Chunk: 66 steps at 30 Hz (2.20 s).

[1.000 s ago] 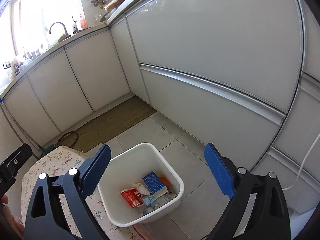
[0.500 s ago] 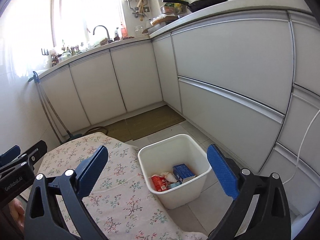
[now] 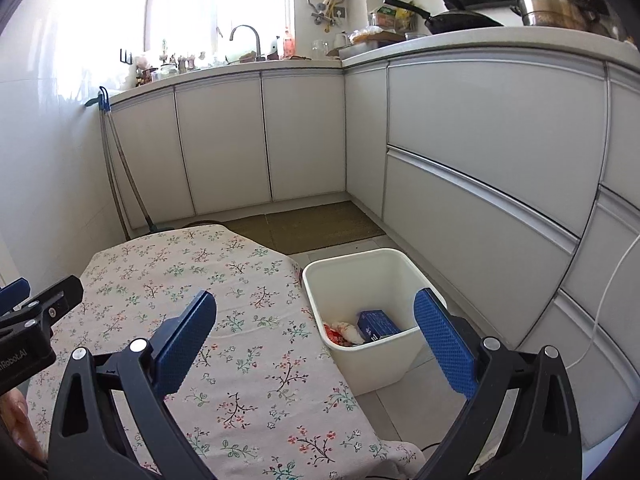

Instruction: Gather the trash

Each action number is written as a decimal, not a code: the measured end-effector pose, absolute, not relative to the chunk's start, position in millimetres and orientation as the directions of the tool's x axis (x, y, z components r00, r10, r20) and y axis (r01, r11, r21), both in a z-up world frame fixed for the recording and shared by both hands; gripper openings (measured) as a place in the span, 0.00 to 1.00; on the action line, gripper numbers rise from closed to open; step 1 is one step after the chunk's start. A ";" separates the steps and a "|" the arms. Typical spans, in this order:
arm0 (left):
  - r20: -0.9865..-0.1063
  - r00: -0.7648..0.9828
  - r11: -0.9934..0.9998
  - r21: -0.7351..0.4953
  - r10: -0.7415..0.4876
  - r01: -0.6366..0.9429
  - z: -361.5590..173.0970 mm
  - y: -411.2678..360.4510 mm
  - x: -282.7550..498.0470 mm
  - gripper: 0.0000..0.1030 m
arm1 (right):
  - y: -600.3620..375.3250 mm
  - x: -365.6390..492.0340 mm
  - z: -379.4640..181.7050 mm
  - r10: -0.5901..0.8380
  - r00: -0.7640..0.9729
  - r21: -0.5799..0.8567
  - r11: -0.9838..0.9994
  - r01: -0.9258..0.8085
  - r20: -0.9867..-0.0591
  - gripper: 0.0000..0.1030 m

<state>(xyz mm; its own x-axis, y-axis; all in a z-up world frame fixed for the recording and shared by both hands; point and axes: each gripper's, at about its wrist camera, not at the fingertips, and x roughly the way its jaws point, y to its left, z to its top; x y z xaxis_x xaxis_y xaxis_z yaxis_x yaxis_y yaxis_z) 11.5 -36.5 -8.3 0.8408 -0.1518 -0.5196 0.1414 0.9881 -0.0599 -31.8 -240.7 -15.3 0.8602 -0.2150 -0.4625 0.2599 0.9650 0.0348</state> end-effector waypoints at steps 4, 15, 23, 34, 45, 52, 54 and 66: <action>-0.537 0.828 0.987 -0.081 -0.159 0.137 -12.2 -27.4 16.6 0.93 | -238.3 -26.1 -19.3 -0.216 0.857 0.032 0.965 0.260 -0.468 0.94; -0.564 0.814 0.991 -0.079 -0.136 0.111 -19.5 -22.7 23.7 0.93 | -222.4 -16.7 -22.2 -0.189 0.864 0.016 0.975 0.222 -0.467 0.94; -0.581 0.803 0.991 -0.078 -0.136 0.112 -23.3 -26.0 27.0 0.93 | -219.4 -17.2 -21.6 -0.188 0.870 0.010 0.976 0.216 -0.456 0.94; -0.594 0.792 0.990 -0.089 -0.142 0.110 -25.9 -28.0 29.8 0.93 | -224.4 -16.6 -22.3 -0.179 0.865 0.024 0.976 0.215 -0.469 0.94; -0.597 0.790 0.990 -0.085 -0.141 0.113 -26.6 -30.4 30.9 0.93 | -223.1 -16.7 -23.0 -0.171 0.864 0.025 0.978 0.207 -0.473 0.94; -0.596 0.791 0.990 -0.081 -0.138 0.112 -26.8 -31.3 31.0 0.93 | -225.1 -15.8 -22.9 -0.172 0.860 0.028 0.977 0.211 -0.481 0.94; -0.596 0.791 0.990 -0.084 -0.142 0.114 -26.9 -31.2 31.0 0.93 | -225.6 -15.6 -23.5 -0.171 0.858 0.026 0.978 0.209 -0.484 0.94; -0.598 0.784 0.985 -0.086 -0.169 0.147 -30.2 -35.7 31.9 0.80 | -225.2 -16.0 -25.2 -0.171 0.857 0.025 0.978 0.209 -0.486 0.94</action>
<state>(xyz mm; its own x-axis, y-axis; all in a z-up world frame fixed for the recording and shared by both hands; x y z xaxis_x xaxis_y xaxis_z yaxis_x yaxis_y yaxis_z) 31.9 -35.7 -30.2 0.7838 -0.1689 -0.5977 0.1471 0.9854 -0.0856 -16.0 -225.2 -25.1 0.8573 -0.1711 -0.4856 0.2094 0.9775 0.0253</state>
